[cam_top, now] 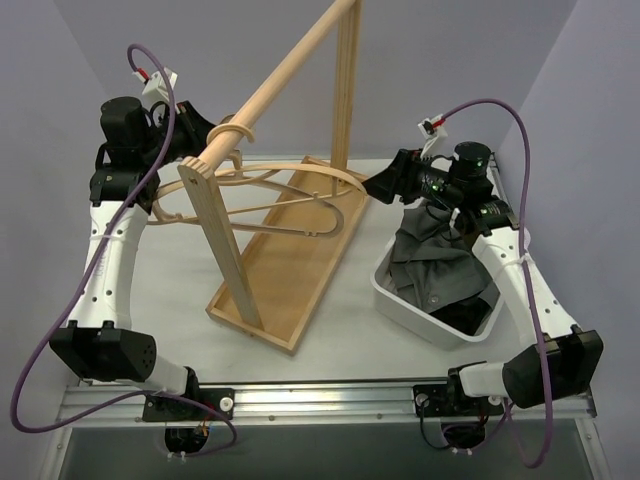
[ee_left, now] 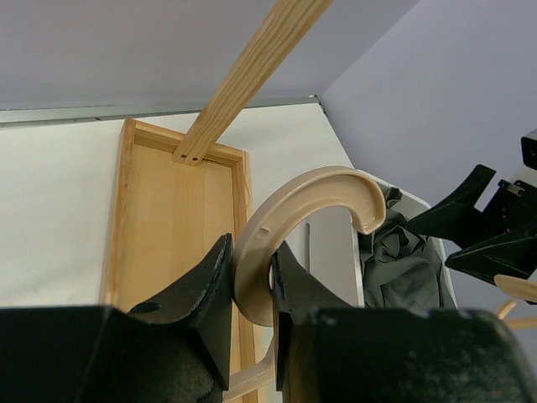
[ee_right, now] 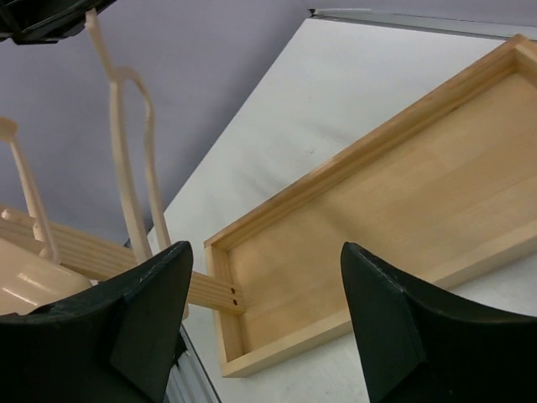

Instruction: Remove the skirt from the hanger

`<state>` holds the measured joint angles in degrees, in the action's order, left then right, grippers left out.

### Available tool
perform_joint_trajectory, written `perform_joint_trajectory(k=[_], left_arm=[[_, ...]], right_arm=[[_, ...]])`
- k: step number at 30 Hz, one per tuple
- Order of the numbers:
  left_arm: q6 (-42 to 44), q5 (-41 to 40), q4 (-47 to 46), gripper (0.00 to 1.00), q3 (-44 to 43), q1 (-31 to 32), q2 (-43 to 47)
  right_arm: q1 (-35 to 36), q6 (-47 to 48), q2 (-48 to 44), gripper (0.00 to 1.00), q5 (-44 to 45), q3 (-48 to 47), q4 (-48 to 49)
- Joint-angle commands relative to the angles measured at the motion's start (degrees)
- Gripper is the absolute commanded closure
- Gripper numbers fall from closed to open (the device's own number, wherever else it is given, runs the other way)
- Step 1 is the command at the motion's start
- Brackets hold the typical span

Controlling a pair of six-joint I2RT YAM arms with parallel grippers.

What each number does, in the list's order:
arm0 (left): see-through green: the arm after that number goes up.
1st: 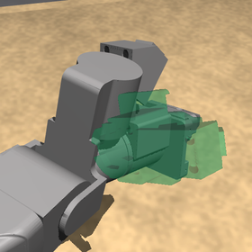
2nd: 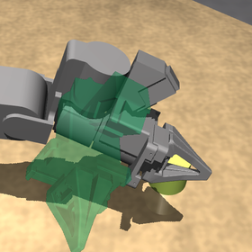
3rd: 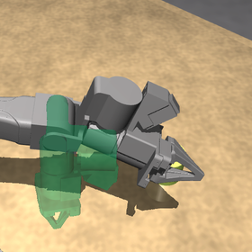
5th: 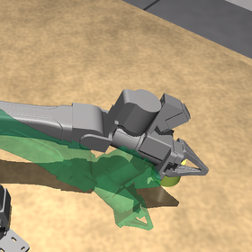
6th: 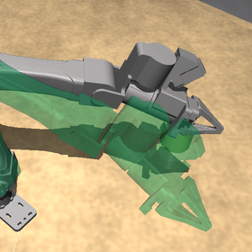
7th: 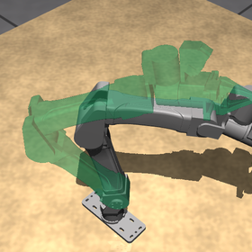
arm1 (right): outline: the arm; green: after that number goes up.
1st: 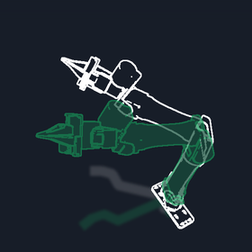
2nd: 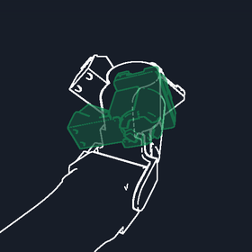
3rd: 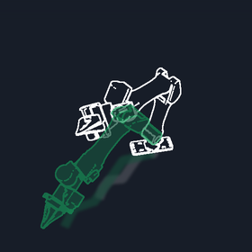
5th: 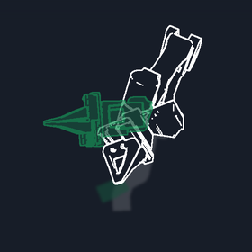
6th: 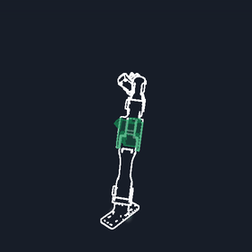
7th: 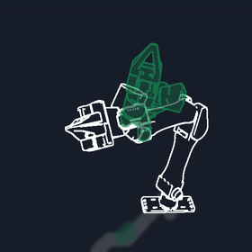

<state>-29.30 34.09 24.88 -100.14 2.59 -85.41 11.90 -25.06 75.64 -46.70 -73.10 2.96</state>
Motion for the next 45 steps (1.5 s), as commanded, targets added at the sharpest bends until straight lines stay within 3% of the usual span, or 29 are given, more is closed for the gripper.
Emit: perform_joint_trajectory(k=[1,10,13,16,18,20,21,22,24,25,26,27,30,41,45], left_arm=[[-0.67,-0.51,-2.82,0.98,-4.71,0.57,-1.07],[-0.58,-2.09,-2.12,0.98,-7.44,3.03,-3.89],[-0.58,-2.36,-2.03,0.98,-8.23,3.56,-4.42],[-0.50,-2.36,-1.59,0.98,-8.93,3.83,-4.42],[-0.50,-2.45,-1.42,0.98,-8.93,3.83,-4.24],[-0.32,-2.36,-1.24,0.98,-8.85,3.83,-3.98],[-0.32,-2.36,-0.98,0.97,-8.76,3.91,-3.89],[-0.32,-2.53,-0.89,0.93,-8.32,3.91,-3.72],[0.03,-3.49,-0.45,0.73,-7.79,3.91,-3.10],[0.47,-4.02,-0.28,0.54,-7.27,3.83,-2.84],[0.65,-4.29,-0.10,0.42,-7.09,3.83,-2.23],[0.91,-4.73,0.34,0.06,-6.91,3.91,-1.96],[1.96,-8.23,2.26,0.06,-6.74,3.83,-0.38],[4.08,-38.19,7.55,0.06,0.54,3.13,9.73],[3.90,-43.04,9.04,0.06,3.36,2.42,12.54]], right_arm=[[1.28,-4.11,0.21,0.34,-9.46,0.59,11.26],[10.50,2.56,3.81,0.36,-8.15,-2.66,5.04],[11.83,3.08,4.69,0.42,-7.10,-2.05,4.51],[11.92,3.00,4.52,0.58,-6.22,-0.03,5.56],[12.00,2.65,4.35,0.73,-6.04,1.55,6.79],[11.92,2.65,4.26,1.00,-3.77,2.00,6.80],[11.74,2.91,4.17,1.00,-2.88,2.17,6.71],[11.83,3.26,3.99,1.00,-2.26,2.35,6.71],[11.74,4.40,3.99,1.00,-0.95,2.17,6.53],[11.74,5.19,3.64,1.00,-0.16,1.82,6.18],[11.74,6.07,3.38,1.00,0.03,1.65,6.18],[11.83,6.77,2.86,1.00,0.38,1.47,6.18],[11.66,9.23,2.41,1.00,1.87,0.24,5.22],[10.69,15.65,4.34,1.00,4.33,-11.34,-1.64],[9.72,15.57,5.75,1.00,5.04,-16.61,-2.43]])
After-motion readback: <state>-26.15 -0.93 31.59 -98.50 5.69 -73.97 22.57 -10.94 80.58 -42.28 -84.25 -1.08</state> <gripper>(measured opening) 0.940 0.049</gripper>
